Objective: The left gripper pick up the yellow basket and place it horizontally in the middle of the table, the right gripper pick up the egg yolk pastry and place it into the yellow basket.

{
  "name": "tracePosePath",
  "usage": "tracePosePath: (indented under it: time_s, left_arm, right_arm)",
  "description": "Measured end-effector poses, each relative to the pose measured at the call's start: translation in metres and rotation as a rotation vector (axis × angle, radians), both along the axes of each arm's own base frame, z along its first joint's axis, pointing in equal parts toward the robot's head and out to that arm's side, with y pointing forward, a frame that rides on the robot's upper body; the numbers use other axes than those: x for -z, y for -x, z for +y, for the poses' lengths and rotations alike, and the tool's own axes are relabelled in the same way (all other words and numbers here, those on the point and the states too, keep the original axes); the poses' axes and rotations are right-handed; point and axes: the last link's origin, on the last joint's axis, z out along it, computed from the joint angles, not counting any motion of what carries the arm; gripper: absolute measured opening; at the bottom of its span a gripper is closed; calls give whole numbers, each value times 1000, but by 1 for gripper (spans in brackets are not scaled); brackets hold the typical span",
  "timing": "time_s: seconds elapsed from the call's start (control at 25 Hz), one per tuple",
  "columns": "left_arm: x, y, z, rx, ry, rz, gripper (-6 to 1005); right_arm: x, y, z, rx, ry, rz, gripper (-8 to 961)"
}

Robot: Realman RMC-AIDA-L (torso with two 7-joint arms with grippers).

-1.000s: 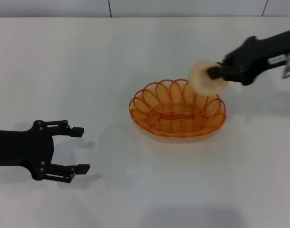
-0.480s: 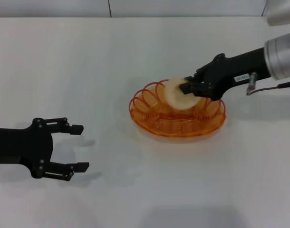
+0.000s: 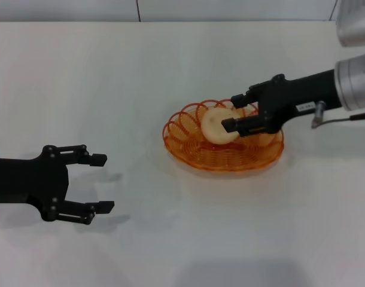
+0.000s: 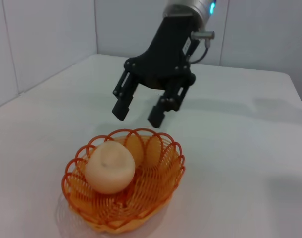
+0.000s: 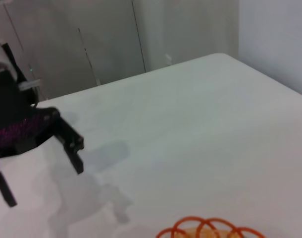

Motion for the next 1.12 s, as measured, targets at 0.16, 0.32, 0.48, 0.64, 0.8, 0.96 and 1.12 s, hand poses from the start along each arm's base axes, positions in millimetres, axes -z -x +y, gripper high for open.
tracePosePath:
  time_s: [0.16, 0.32, 0.48, 0.64, 0.8, 0.96, 1.12]
  left_arm:
    - [-1, 0, 0, -1, -6, -8, 866]
    - [-2, 0, 0, -3, -5, -9, 866]
    - [-5, 1, -1, -13, -13, -18, 866]
    - [-9, 1, -1, -18, -22, -36, 866]
    - [-10, 1, -1, -17, -20, -40, 866]
    - [-10, 0, -1, -18, -16, -42, 866]
    - [-11, 0, -1, -19, -16, -42, 866]
  right_arm:
    - [-9, -15, -8, -15, -14, 27, 467]
    - [-21, -35, -19, -49, -29, 58, 599]
    - [-27, -50, -33, -108, -6, 72, 759]
    - [-32, -62, -44, -139, 20, 123, 841]
    - [-38, -70, -50, -160, 26, 169, 859]
    - [-40, -75, -52, -159, 22, 169, 857]
    - [-38, -76, -54, -159, 29, 165, 857]
